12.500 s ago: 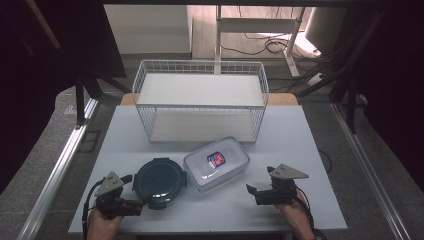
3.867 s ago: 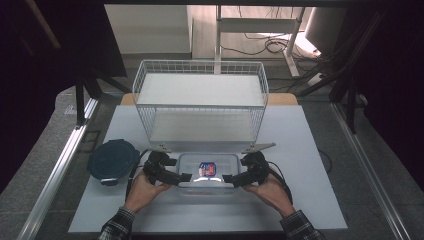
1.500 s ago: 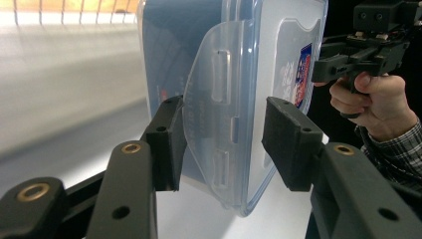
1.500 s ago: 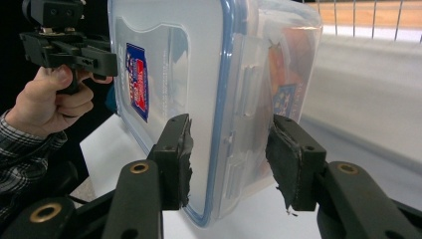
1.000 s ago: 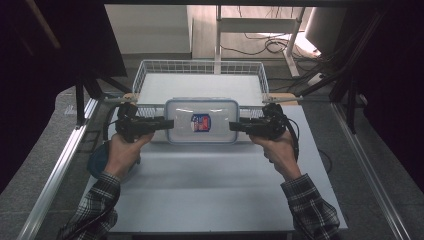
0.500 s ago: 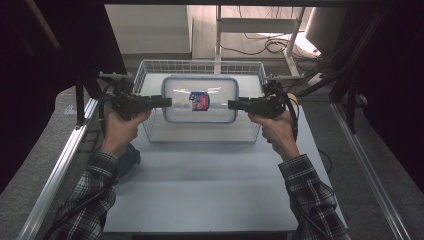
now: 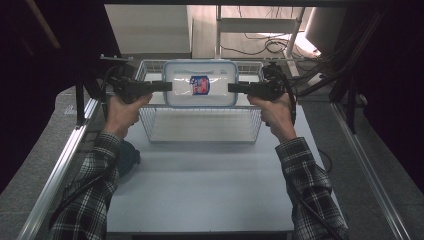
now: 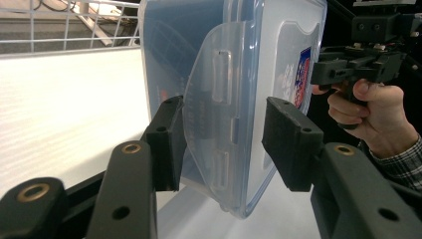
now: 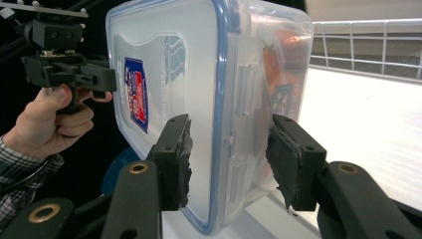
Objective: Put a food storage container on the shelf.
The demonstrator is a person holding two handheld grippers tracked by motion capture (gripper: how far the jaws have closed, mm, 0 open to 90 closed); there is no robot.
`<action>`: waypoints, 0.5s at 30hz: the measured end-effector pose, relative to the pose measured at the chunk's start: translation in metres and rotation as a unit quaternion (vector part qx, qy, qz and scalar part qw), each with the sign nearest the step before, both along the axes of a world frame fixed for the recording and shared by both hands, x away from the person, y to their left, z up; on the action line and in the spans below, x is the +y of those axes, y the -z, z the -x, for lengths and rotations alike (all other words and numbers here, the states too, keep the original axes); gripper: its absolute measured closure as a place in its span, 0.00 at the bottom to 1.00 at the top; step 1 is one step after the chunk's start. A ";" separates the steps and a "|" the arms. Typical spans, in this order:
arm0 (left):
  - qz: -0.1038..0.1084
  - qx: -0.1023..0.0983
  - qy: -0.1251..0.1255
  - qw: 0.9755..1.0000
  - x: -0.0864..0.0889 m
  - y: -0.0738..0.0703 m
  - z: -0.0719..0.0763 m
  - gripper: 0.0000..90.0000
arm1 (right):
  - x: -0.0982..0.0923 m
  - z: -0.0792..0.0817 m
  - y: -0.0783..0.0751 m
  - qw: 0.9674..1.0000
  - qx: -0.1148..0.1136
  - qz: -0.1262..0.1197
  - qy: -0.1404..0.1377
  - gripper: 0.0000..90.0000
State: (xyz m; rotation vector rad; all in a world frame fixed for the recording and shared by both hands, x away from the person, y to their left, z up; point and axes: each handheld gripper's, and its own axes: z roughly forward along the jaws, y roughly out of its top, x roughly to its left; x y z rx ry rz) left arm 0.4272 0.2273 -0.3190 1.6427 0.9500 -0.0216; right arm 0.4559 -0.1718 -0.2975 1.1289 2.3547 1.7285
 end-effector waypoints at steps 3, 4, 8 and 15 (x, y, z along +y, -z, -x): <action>-0.001 0.005 -0.005 1.000 0.000 0.002 -0.004 0.58 | 0.001 -0.005 0.001 1.000 0.006 0.003 0.003 0.58; -0.005 0.007 -0.007 1.000 -0.001 0.003 -0.006 0.57 | 0.002 -0.007 0.002 1.000 0.007 0.003 0.004 0.58; -0.013 0.014 -0.011 1.000 -0.003 0.007 -0.010 0.56 | 0.004 -0.011 0.006 1.000 0.012 0.008 0.008 0.57; -0.014 0.012 -0.016 1.000 -0.004 0.006 -0.012 0.55 | 0.005 -0.013 0.007 1.000 0.018 0.012 0.021 0.56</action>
